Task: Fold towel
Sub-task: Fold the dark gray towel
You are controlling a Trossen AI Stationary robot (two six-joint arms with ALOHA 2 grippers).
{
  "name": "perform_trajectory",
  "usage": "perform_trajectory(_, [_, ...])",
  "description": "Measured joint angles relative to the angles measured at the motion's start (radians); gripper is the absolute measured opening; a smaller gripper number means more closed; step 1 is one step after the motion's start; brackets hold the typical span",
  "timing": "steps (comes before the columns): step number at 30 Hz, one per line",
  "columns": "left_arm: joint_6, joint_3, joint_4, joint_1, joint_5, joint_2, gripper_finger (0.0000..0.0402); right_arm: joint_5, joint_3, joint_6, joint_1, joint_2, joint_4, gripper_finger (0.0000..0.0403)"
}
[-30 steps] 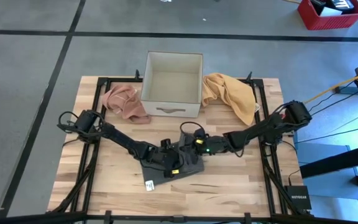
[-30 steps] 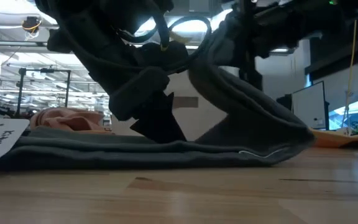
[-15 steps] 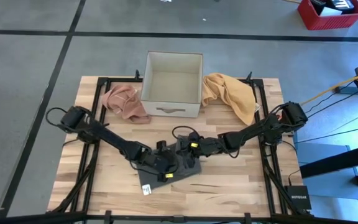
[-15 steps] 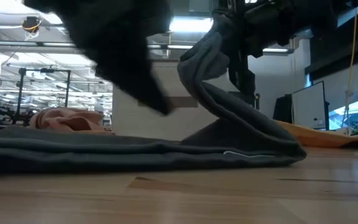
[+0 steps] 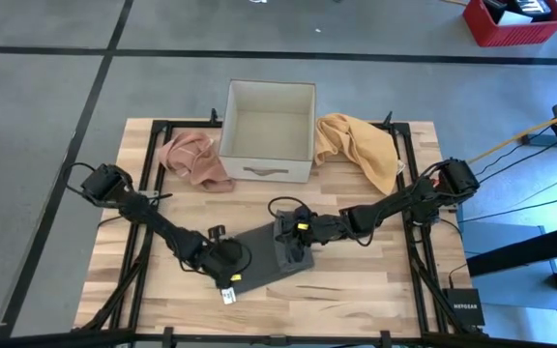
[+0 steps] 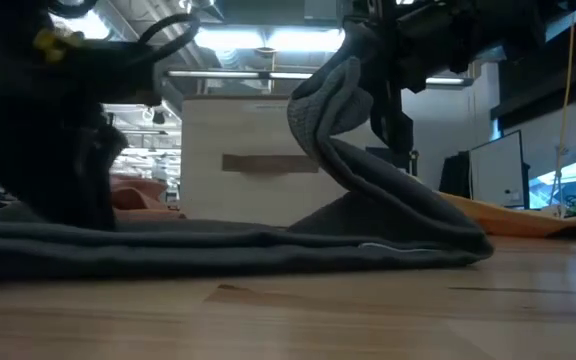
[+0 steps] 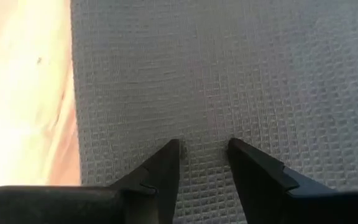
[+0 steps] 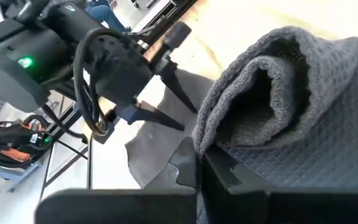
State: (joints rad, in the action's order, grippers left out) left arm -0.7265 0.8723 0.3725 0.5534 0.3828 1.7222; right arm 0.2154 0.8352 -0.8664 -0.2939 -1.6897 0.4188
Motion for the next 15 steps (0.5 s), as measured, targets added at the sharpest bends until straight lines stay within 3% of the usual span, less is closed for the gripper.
perform_trajectory(5, [0.027, -0.047, -0.147, -0.032, 0.013, 0.003, 0.0131, -0.011, 0.000, -0.021, 0.000, -0.012, 0.045, 0.0003])
perform_trajectory(15, [0.056, -0.047, -0.164, -0.050, 0.020, 0.004, 0.0131, -0.112, 0.128, -0.014, 0.019, -0.122, 0.051, 0.0005])
